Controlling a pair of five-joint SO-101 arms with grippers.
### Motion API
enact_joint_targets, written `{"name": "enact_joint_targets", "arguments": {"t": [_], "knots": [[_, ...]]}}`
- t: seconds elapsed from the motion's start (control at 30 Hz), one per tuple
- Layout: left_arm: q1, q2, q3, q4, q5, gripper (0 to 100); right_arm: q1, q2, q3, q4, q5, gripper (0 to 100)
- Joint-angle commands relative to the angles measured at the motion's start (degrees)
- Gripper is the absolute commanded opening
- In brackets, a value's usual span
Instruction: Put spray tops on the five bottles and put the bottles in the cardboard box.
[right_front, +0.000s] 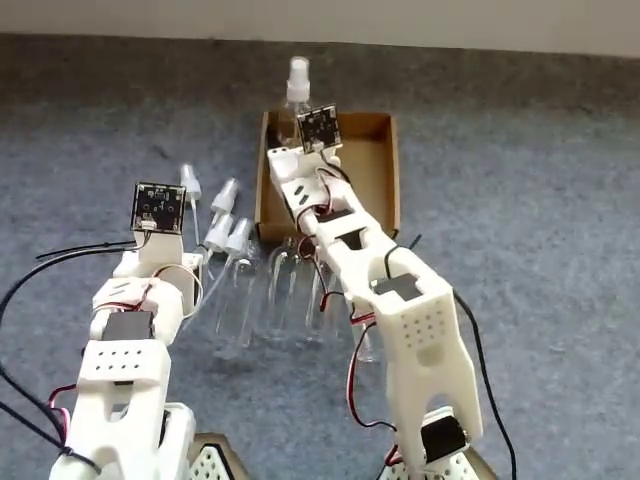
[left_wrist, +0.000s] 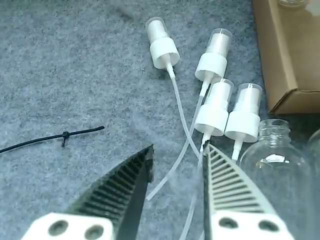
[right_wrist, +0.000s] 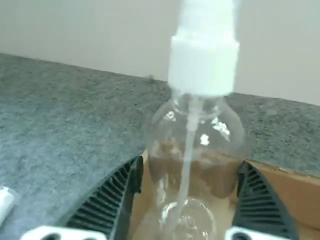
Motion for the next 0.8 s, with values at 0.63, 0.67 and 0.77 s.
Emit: {"name": "enact_joint_targets", "arguments": {"t": [0.63, 0.67, 0.77], "knots": [[1.0, -1.1, -0.1, -0.9, -0.4, 15, -1.0, -15.2, -1.8, 10.9, -0.4, 27.2], [1.0, -1.0, -0.1, -0.9, -0.4, 15, -1.0, -16.8, -1.6, 12.0, -0.4, 27.2], [1.0, -1.0, -0.1, -0.9, -0.4, 15, -2.2, -22.3, -1.5, 16.8, -0.4, 27.2]]}}
